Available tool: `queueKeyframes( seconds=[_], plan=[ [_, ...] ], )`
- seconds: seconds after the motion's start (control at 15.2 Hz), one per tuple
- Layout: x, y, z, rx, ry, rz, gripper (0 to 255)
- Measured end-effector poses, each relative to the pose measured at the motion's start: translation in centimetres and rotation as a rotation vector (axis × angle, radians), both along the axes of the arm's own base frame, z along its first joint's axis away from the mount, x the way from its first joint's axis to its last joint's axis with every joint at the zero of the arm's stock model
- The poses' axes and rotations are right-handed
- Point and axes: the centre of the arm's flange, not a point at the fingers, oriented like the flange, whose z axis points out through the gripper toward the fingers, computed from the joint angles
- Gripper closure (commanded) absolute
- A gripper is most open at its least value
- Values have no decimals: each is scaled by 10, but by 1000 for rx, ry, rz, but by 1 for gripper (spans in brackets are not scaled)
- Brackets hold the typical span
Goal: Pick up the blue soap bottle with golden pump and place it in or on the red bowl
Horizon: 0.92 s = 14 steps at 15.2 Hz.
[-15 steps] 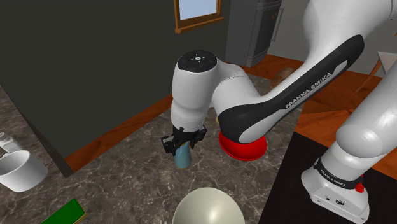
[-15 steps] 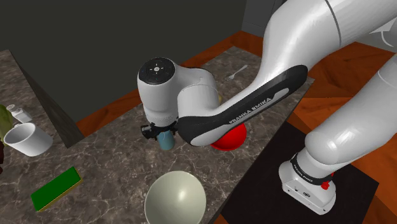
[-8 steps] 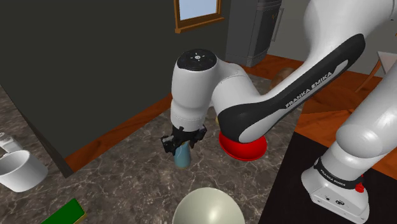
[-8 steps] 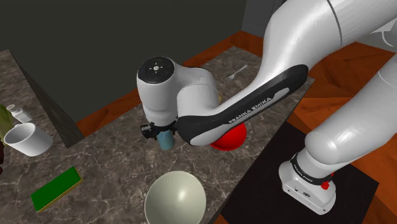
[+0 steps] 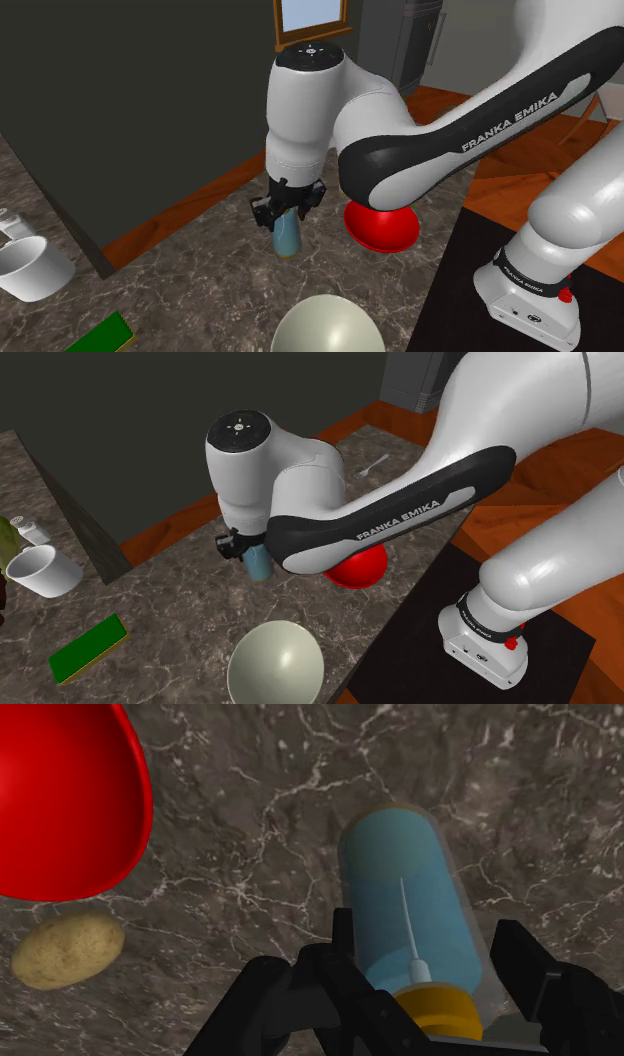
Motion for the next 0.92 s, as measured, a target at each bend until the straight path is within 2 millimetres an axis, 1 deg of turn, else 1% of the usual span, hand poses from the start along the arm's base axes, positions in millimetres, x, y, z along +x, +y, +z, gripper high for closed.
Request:
queueKeyframes(
  seconds=[0.92],
  plan=[
    [-1,1,74,1,1,0,255]
  ],
)
